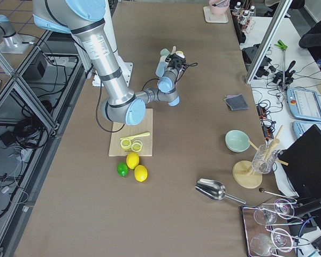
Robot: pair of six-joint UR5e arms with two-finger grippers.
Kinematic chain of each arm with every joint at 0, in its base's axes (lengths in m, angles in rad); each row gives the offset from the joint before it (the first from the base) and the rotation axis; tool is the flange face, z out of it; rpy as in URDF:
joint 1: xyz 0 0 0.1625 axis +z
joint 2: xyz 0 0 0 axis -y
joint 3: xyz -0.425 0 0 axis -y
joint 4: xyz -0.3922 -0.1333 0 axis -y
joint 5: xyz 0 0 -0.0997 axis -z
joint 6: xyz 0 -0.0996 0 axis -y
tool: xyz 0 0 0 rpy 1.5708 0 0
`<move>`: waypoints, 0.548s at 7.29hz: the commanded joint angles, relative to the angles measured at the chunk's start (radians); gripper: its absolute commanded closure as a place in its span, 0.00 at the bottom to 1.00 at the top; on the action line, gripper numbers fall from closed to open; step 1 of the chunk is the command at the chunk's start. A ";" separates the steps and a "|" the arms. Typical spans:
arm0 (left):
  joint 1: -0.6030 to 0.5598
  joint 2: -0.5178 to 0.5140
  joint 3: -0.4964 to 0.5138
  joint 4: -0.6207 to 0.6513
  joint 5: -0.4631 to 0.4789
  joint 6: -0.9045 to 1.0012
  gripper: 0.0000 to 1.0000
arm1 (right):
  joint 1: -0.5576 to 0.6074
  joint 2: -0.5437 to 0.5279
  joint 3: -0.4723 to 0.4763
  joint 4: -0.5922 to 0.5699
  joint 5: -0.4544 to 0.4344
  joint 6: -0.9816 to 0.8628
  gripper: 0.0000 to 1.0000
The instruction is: Place cup on cup holder
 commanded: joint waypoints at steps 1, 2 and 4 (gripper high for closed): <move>-0.001 0.039 -0.015 -0.024 -0.066 0.023 0.02 | 0.001 -0.004 0.000 0.001 -0.001 0.000 1.00; -0.003 0.055 -0.023 -0.052 -0.088 0.019 0.02 | 0.001 -0.005 0.000 0.001 -0.001 0.000 1.00; -0.001 0.054 -0.054 -0.055 -0.091 0.011 0.02 | 0.001 -0.005 0.000 0.005 -0.001 0.000 1.00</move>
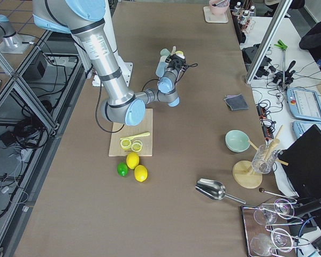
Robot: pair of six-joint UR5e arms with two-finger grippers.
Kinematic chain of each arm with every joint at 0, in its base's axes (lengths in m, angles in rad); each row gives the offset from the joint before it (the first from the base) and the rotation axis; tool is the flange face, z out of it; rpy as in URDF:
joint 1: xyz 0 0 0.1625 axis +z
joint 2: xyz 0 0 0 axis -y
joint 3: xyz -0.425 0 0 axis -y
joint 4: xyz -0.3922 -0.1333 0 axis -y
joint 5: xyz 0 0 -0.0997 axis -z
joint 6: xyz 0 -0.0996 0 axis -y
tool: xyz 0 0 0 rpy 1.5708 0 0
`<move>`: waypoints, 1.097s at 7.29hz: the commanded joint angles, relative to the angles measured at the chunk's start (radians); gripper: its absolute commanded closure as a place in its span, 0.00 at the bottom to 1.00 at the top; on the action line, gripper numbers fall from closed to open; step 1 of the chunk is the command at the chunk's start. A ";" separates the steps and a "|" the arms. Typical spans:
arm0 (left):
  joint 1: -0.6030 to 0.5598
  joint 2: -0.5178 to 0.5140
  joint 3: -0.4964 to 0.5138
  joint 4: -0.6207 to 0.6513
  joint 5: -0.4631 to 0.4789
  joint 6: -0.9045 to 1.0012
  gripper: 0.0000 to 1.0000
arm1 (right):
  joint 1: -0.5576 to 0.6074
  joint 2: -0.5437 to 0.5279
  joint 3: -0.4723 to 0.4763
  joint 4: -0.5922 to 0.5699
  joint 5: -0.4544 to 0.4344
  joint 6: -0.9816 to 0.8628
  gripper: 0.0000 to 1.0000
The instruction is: Place cup on cup holder
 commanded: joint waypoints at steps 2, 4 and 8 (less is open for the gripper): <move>0.001 0.004 -0.039 -0.005 -0.075 -0.167 0.02 | 0.000 -0.002 -0.002 0.003 -0.001 0.000 1.00; 0.001 0.016 -0.028 -0.002 -0.073 -0.164 0.02 | 0.000 -0.004 -0.011 0.003 -0.001 0.000 1.00; 0.004 0.039 -0.033 -0.002 -0.071 -0.166 0.02 | 0.000 -0.004 -0.011 0.003 -0.001 0.003 1.00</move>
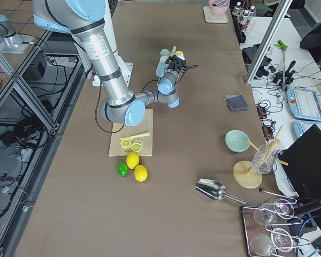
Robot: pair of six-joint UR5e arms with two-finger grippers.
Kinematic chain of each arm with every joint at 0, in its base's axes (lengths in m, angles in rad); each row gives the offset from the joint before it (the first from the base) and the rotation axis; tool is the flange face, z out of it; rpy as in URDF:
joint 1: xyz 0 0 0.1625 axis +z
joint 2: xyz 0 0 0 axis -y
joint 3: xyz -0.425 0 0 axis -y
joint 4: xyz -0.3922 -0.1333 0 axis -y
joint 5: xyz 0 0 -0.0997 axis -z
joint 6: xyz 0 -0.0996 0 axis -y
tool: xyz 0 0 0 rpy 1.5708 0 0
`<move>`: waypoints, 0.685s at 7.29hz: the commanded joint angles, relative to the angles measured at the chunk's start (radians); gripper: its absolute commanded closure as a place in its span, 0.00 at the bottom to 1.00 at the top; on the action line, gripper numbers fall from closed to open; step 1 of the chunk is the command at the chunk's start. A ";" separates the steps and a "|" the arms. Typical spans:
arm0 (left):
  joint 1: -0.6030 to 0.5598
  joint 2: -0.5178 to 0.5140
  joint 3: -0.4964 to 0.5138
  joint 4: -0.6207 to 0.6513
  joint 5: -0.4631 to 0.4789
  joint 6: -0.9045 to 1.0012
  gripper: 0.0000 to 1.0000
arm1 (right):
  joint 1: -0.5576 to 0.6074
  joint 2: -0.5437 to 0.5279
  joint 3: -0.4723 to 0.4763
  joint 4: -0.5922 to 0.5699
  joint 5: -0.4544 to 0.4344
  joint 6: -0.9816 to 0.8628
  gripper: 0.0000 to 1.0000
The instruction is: Place cup on cup holder
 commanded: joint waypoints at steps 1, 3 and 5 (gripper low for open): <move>0.001 0.003 0.003 0.002 0.000 -0.001 0.02 | 0.000 0.002 0.001 0.000 0.000 0.009 0.74; 0.000 0.004 0.001 0.002 0.000 -0.002 0.02 | 0.000 0.002 0.001 0.024 -0.009 0.009 0.00; -0.002 0.004 0.001 0.003 0.000 -0.002 0.02 | 0.000 0.000 0.003 0.031 -0.008 0.009 0.00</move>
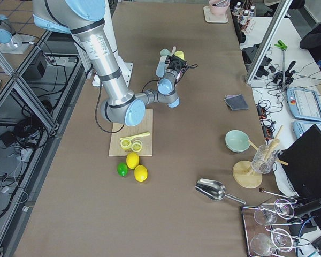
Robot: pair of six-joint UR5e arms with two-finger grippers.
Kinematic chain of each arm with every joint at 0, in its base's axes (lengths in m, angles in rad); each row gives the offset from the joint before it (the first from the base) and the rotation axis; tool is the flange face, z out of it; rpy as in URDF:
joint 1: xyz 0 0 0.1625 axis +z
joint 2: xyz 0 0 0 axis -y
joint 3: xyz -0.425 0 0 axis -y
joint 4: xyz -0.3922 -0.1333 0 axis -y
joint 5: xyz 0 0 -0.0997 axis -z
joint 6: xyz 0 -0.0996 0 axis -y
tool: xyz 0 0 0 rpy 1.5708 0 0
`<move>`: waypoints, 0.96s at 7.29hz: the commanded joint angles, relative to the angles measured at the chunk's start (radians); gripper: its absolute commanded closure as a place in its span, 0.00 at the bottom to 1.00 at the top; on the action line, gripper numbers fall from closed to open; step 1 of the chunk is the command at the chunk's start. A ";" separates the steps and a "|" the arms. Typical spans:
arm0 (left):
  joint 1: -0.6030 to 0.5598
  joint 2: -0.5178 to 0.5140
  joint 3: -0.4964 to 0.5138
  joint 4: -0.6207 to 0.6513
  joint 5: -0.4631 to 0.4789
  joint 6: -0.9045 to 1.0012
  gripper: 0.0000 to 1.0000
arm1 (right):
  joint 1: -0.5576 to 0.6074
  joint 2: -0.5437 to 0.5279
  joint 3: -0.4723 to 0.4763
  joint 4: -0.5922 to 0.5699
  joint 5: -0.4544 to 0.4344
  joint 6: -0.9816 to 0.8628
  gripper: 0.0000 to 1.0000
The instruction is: Place cup on cup holder
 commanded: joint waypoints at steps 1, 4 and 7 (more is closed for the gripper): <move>-0.003 0.002 -0.003 0.001 0.000 0.001 0.02 | 0.002 -0.001 0.003 0.005 -0.001 0.000 0.00; -0.003 0.003 -0.002 0.001 0.002 0.000 0.02 | 0.105 0.010 0.006 -0.038 -0.007 0.000 0.00; -0.003 0.016 -0.011 0.001 0.000 0.000 0.02 | 0.222 0.016 0.108 -0.418 -0.096 0.001 0.00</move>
